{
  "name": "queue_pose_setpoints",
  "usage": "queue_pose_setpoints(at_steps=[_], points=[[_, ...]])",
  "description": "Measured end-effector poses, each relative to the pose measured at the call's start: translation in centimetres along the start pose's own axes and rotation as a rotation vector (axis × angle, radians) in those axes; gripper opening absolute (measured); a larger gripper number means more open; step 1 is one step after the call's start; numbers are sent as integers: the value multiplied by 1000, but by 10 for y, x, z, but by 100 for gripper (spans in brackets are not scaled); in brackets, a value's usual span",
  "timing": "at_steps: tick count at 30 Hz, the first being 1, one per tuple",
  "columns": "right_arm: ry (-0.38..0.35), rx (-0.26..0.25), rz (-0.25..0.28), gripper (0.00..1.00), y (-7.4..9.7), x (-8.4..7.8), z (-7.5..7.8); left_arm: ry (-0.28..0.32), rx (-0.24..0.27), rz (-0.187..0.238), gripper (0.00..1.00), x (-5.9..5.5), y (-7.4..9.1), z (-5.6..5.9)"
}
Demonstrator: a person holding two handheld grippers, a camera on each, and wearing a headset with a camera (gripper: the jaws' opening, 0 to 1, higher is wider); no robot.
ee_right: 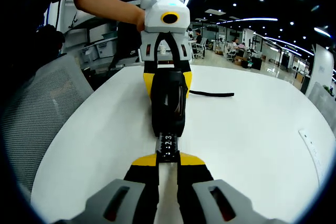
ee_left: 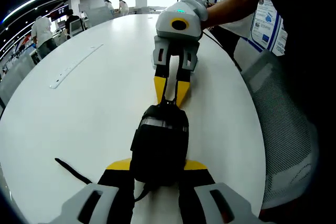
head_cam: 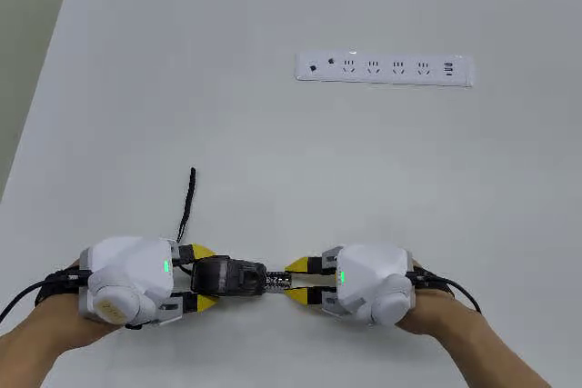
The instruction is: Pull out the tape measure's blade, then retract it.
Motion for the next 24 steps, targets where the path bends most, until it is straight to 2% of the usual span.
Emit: queue_pose_setpoints(at_steps=[24], points=[[-19,-1,2,11,21,-14,-7,0,3,9,29,1,0,1]])
Point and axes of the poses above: the centre of the closed fingertips' face, and the gripper's own axes: y roughly backward along the fingers, z roughly to its right, x roughly out of its top, the point moved 7 cm from there along y, roughly backward along the fingers, and after that the axes turned 8 degrees about x, right-handed, at the moved point
